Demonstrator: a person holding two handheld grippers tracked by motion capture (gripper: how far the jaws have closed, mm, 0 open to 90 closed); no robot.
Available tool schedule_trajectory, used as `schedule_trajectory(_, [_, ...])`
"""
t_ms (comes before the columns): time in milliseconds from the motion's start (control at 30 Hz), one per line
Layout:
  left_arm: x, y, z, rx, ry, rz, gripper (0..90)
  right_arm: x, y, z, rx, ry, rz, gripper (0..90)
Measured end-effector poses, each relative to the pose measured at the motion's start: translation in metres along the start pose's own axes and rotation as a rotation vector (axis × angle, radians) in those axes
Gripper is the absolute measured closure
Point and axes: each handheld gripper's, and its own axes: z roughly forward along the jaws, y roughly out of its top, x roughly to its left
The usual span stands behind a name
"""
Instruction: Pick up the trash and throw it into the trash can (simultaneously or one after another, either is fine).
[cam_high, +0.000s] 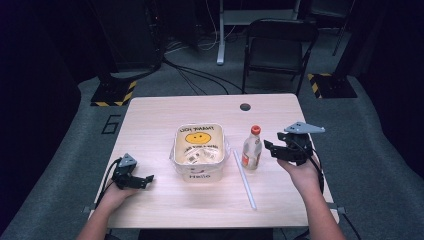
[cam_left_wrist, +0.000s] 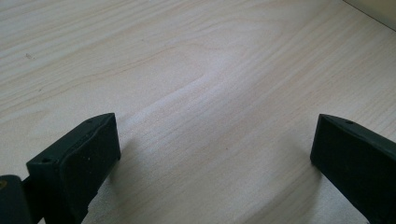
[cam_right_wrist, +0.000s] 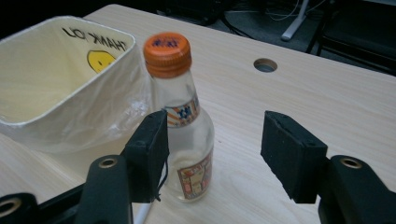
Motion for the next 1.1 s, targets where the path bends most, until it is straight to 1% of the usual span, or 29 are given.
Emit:
schedule_trajectory(100, [0.000,0.000,0.000,0.000,0.000,0.000,1.3,0.002,0.009,-0.001,-0.006,0.022,-0.009,40.4])
schedule_trajectory(167, [0.000,0.000,0.000,0.001,0.000,0.000,1.3,0.003,0.011,-0.001,-0.006,0.026,-0.008,40.4])
schedule_trajectory(267, [0.000,0.000,0.000,0.000,-0.001,0.003,1.3,0.004,0.018,0.001,-0.015,0.048,-0.001,40.2])
schedule_trajectory(600, [0.000,0.000,0.000,0.000,-0.001,0.003,1.3,0.006,0.025,0.009,-0.007,0.057,-0.003,39.6])
schedule_trajectory(800, [0.000,0.000,0.000,0.000,-0.001,0.000,1.4,0.010,0.028,0.015,-0.009,0.054,-0.017,39.4])
schedule_trajectory(933, [0.000,0.000,0.000,0.000,-0.001,0.004,1.3,0.012,0.030,0.020,-0.008,0.059,-0.026,41.5])
schedule_trajectory(1100, [0.000,0.000,0.000,0.000,-0.002,-0.001,1.4,0.014,0.033,0.027,0.016,0.072,-0.037,43.6])
